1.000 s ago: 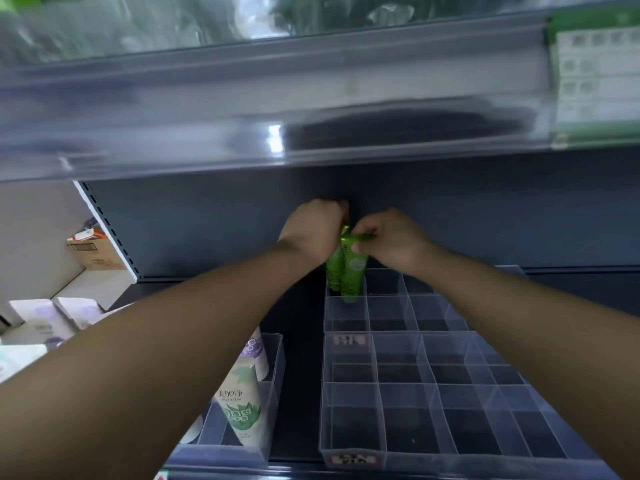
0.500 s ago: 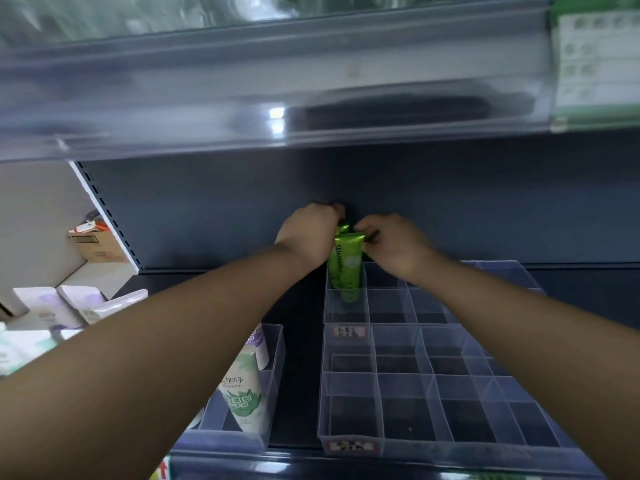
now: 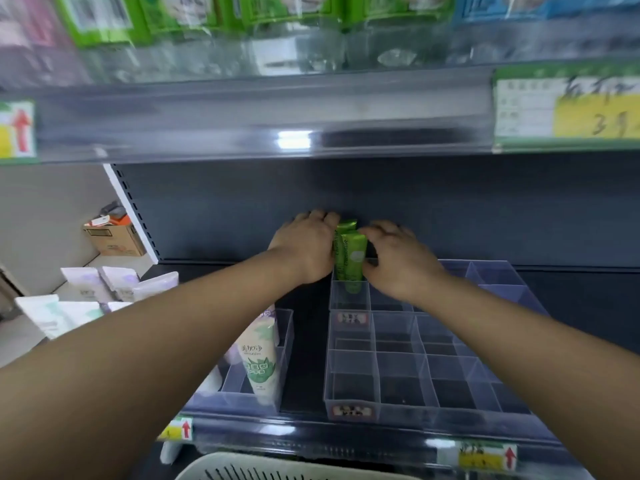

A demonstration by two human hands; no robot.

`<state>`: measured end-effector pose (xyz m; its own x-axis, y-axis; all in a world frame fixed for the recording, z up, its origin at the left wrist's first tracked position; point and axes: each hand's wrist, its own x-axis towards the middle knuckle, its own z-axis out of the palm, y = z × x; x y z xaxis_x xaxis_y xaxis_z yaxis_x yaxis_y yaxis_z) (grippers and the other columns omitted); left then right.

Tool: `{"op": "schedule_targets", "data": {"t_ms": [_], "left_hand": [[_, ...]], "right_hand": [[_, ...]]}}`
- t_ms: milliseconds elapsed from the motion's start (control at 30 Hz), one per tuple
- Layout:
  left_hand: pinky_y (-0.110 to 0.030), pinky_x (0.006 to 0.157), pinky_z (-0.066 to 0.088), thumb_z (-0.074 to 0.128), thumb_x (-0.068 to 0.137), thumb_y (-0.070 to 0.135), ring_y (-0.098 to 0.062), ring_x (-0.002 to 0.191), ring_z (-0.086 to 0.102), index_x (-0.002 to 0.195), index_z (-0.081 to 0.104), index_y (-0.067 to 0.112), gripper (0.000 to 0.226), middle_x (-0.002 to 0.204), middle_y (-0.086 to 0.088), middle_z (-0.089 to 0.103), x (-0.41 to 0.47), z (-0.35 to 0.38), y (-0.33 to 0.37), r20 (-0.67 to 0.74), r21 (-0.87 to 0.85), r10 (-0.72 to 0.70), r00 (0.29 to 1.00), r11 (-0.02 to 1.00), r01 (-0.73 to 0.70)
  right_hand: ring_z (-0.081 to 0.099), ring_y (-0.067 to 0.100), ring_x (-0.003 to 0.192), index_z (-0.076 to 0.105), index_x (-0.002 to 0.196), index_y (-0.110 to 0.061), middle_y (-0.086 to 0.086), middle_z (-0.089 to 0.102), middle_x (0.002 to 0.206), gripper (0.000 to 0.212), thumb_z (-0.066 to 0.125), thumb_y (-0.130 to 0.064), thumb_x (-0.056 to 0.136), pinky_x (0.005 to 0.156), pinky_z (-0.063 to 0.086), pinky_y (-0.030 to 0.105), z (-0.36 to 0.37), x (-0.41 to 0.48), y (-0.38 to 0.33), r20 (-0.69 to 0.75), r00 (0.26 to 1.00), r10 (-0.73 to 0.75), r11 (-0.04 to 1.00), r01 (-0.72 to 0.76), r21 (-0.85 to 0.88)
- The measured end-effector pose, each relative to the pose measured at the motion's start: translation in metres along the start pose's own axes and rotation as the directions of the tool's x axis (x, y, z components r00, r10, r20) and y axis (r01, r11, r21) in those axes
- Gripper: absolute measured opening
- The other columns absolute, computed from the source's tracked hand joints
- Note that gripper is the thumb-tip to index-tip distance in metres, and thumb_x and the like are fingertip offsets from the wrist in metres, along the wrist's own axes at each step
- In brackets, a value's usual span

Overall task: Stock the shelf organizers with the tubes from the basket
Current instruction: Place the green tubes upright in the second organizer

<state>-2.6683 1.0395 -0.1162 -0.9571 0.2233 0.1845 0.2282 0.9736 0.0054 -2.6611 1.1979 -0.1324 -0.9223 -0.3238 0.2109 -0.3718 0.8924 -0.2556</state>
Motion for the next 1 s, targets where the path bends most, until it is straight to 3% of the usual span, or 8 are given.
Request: {"op": "schedule_targets", "data": {"t_ms": [267,600,833,1000], "left_hand": [[-0.039,0.116,0.018,0.052,0.086,0.041,-0.029,0.131,0.032,0.14,0.03,0.016,0.064,0.142,-0.009,0.035,-0.051,-0.031,0.022,0.023,0.099,0.04,0.999,0.994,-0.042],[-0.042,0.118,0.007,0.053,0.083,0.045,-0.026,0.136,0.026,0.14,0.031,0.017,0.067,0.14,-0.006,0.037,-0.133,-0.048,0.046,-0.099,0.168,0.134,0.986,0.979,-0.116],[-0.041,0.117,0.014,0.055,0.083,0.044,-0.026,0.14,0.021,0.147,0.02,0.015,0.078,0.147,-0.005,0.031,-0.202,-0.037,0.061,-0.1,0.088,0.147,0.984,0.986,-0.139],[-0.035,0.116,0.017,0.055,0.082,0.04,-0.025,0.138,0.025,0.145,0.025,0.012,0.075,0.146,-0.007,0.033,-0.251,-0.009,0.067,-0.097,0.029,0.133,0.986,0.991,-0.131]], "right_hand": [[0.016,0.026,0.138,0.016,0.146,-0.03,-0.002,0.006,0.156,0.072,0.053,-0.044,0.086,0.109,0.022,0.042,-0.02,-0.045,-0.019,0.028,0.999,-0.029,0.994,0.031,-0.103],[0.008,0.023,0.141,0.009,0.147,-0.027,-0.002,0.005,0.155,0.075,0.048,-0.049,0.087,0.112,0.015,0.041,-0.036,-0.12,-0.044,-0.012,0.997,-0.081,0.987,0.079,-0.141],[0.005,0.025,0.143,0.009,0.148,-0.025,0.0,0.002,0.157,0.078,0.052,-0.047,0.087,0.114,0.012,0.042,-0.027,-0.184,-0.057,0.054,0.997,-0.063,0.992,0.069,-0.103],[0.009,0.025,0.142,0.009,0.148,-0.024,0.002,0.006,0.156,0.079,0.053,-0.046,0.086,0.113,0.017,0.042,-0.005,-0.227,-0.065,0.104,0.991,-0.089,0.99,0.1,-0.103]]}}
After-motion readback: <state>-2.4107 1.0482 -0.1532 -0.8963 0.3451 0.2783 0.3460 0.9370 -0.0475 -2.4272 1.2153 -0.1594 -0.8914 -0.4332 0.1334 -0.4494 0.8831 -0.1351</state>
